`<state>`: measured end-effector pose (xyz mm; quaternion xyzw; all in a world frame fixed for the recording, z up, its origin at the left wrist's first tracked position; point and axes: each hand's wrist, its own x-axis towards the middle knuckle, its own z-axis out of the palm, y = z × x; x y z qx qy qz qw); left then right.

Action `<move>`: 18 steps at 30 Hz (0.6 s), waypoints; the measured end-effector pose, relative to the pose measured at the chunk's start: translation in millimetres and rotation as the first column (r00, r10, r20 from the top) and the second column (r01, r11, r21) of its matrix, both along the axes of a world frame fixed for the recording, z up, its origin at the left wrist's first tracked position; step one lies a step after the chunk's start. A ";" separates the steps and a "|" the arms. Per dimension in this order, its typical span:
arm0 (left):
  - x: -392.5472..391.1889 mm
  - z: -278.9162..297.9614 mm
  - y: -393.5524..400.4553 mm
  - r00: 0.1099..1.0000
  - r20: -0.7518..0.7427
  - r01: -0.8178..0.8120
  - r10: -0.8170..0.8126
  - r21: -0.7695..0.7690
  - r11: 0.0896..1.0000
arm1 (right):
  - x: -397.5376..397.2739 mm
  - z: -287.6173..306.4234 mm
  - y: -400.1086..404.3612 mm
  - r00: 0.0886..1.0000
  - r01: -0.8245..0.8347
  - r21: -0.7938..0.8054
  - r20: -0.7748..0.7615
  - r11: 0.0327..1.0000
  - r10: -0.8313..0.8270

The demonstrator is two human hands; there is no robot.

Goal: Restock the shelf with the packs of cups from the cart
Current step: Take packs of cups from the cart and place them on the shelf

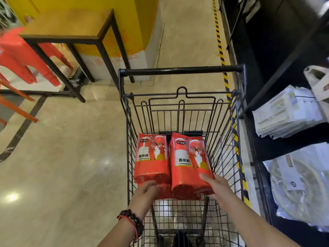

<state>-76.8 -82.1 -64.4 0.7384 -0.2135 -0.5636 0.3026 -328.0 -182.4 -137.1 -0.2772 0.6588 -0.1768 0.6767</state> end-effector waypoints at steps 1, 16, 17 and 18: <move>0.8 0.7 -3.1 0.999 -0.045 -0.009 0.009 -0.003 1.000 | -1.8 8.6 10.8 1.000 -0.004 -0.017 0.016 1.000 0.004; 26.5 25.5 -14.3 0.947 -0.302 -0.197 0.105 -0.294 0.935 | 64.1 74.9 66.1 0.955 -0.226 -0.224 0.144 0.948 0.261; 27.8 25.6 -11.3 0.954 -0.276 -0.204 0.122 -0.295 0.933 | 66.3 74.5 65.9 0.944 -0.256 -0.224 0.151 0.940 0.293; 29.4 25.7 -7.8 0.957 -0.252 -0.219 0.145 -0.295 0.930 | 68.6 72.7 65.5 0.937 -0.280 -0.227 0.149 0.933 0.317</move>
